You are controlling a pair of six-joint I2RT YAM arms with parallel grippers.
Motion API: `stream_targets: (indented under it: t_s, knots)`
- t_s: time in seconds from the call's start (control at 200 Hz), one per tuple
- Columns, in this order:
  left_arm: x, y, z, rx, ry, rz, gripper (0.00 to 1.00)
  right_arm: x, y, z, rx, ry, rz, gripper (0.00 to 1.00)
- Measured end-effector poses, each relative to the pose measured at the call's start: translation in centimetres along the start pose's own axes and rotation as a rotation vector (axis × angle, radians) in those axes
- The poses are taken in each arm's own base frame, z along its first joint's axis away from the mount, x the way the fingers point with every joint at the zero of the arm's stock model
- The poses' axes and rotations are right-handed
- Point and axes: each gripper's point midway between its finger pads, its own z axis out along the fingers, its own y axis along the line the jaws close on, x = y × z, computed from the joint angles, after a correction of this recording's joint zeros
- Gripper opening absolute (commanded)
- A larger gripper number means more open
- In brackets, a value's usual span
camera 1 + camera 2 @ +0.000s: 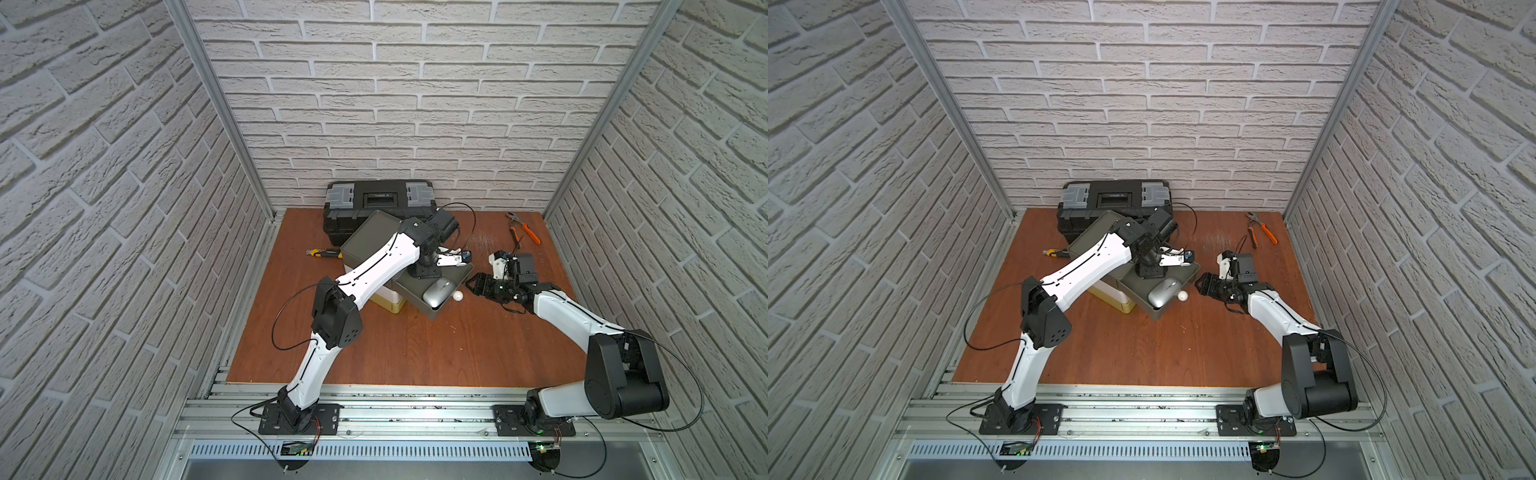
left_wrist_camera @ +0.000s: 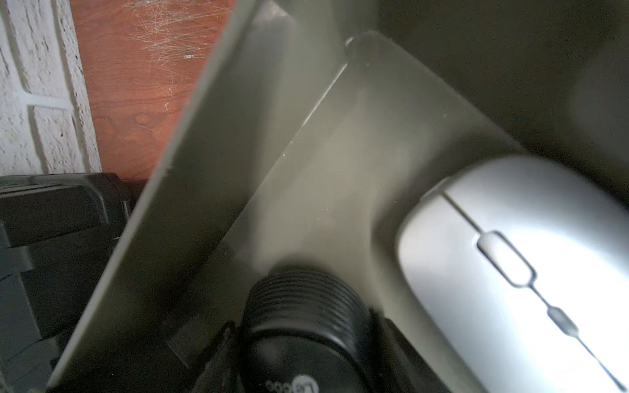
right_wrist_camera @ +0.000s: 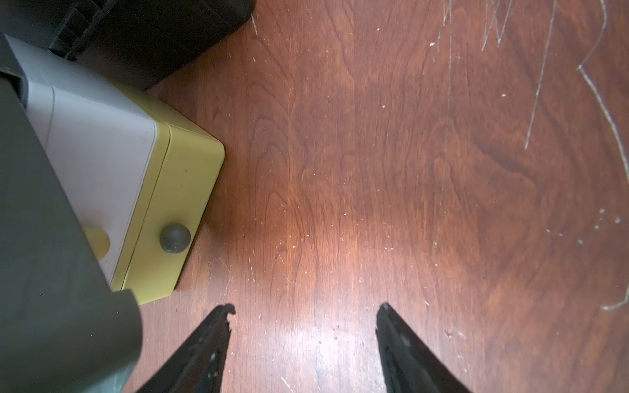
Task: Take the mice out of the drawer
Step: Pick up the mouse from the drawer.
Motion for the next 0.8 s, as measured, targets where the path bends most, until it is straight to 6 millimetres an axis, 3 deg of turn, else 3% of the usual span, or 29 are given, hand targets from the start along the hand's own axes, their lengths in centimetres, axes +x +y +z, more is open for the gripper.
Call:
stream_targets:
  t_s: [0.53,0.665,0.8]
  knots:
    - [-0.2,-1.7,-2.5,0.097,-0.048,-0.008,0.36,0.1,0.2,0.3,-0.02,0.0,0.001,0.7]
    - [-1.2,-1.8,-5.0,0.063,-0.09,0.009,0.37,0.1,0.2,0.4,-0.023,-0.003,0.003,0.7]
    - [-3.1,-2.6,-8.9,0.011,-0.17,0.048,0.37,0.3,0.1,0.5,-0.024,0.001,0.005,0.7]
